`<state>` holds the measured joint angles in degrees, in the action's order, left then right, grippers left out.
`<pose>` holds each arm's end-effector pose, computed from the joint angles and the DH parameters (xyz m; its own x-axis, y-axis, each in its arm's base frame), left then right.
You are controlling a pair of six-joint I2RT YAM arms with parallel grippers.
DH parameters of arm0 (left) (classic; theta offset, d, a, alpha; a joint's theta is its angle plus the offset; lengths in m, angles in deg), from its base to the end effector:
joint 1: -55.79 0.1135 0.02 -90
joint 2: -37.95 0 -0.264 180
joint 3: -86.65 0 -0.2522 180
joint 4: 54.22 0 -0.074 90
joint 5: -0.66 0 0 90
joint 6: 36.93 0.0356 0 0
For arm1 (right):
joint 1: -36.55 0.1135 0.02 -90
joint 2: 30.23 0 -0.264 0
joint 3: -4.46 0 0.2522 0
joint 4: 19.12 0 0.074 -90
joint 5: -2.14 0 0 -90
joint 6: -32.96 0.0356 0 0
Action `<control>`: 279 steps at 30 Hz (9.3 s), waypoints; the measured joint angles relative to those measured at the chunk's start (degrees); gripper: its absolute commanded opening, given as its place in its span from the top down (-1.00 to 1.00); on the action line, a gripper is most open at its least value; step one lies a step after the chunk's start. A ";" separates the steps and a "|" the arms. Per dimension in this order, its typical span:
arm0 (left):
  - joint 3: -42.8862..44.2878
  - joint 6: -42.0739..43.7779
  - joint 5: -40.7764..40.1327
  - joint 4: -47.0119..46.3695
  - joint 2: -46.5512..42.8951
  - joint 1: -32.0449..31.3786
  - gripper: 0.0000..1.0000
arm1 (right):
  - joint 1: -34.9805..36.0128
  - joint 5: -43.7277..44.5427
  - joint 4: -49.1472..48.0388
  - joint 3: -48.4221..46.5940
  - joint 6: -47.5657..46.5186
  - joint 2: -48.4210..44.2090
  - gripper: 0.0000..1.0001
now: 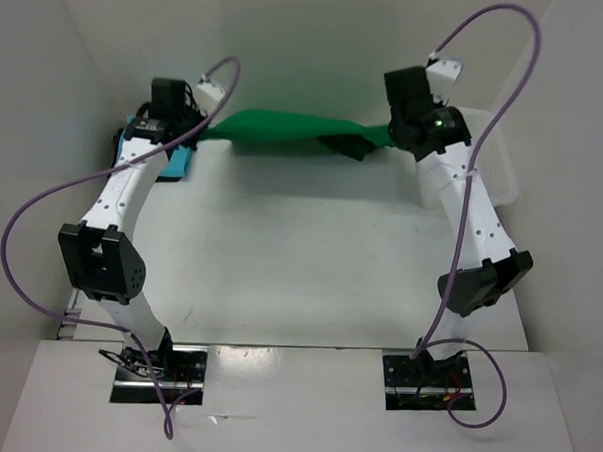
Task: Fold and stack the t-shirts
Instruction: Flatten out the tshirt, then grap the side of the flattened tshirt closest away from the robot with both arms, then fold the flattened tshirt in 1/3 of the way
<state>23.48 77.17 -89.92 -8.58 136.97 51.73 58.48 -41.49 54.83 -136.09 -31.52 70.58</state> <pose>0.3975 -0.0278 0.4002 -0.3998 0.4377 -0.8053 0.2466 0.8976 0.3654 0.3296 0.1049 0.4786 -0.3425 0.1826 -0.9216 0.4932 0.8698 -0.0110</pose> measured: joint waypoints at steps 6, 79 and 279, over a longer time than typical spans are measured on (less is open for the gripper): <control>-28.17 6.88 -3.78 -2.08 -6.73 -3.19 1.00 | 2.99 -4.59 3.43 29.59 7.06 -9.22 1.00; 64.50 7.72 -14.27 2.84 20.37 -4.28 1.00 | -3.56 -14.86 -18.23 -49.33 -11.89 20.06 1.00; -48.81 -3.02 -20.39 12.52 -1.09 0.55 -0.51 | -3.82 -28.74 -11.15 74.29 33.94 -8.09 0.81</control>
<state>-25.33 74.15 -110.31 3.94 135.88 52.28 54.66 -70.24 43.68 -61.80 2.42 62.50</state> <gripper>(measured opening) 0.730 0.015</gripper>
